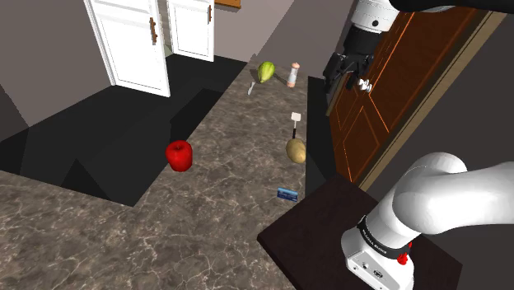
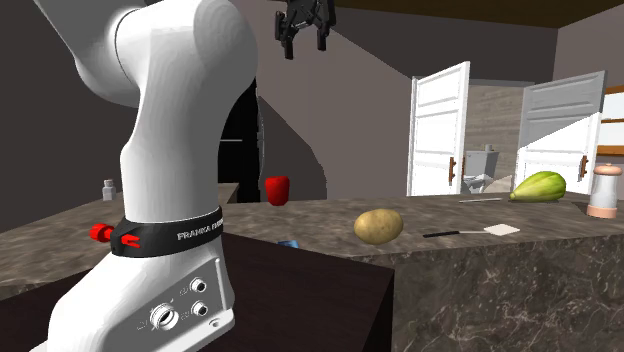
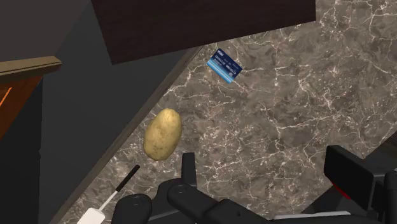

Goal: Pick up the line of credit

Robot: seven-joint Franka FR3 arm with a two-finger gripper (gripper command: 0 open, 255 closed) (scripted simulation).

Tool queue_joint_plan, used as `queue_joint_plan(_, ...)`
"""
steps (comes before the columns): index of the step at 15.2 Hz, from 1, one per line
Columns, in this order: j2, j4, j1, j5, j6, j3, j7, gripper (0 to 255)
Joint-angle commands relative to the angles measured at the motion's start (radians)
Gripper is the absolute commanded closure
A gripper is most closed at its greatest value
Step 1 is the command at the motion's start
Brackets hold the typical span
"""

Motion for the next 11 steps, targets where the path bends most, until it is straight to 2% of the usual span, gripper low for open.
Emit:
queue_joint_plan(1,0.000,0.000,0.000,0.000,0.000,0.000,0.000,0)
queue_joint_plan(11,0.254,-0.125,0.078,-0.047,0.181,-0.005,-0.161,0)
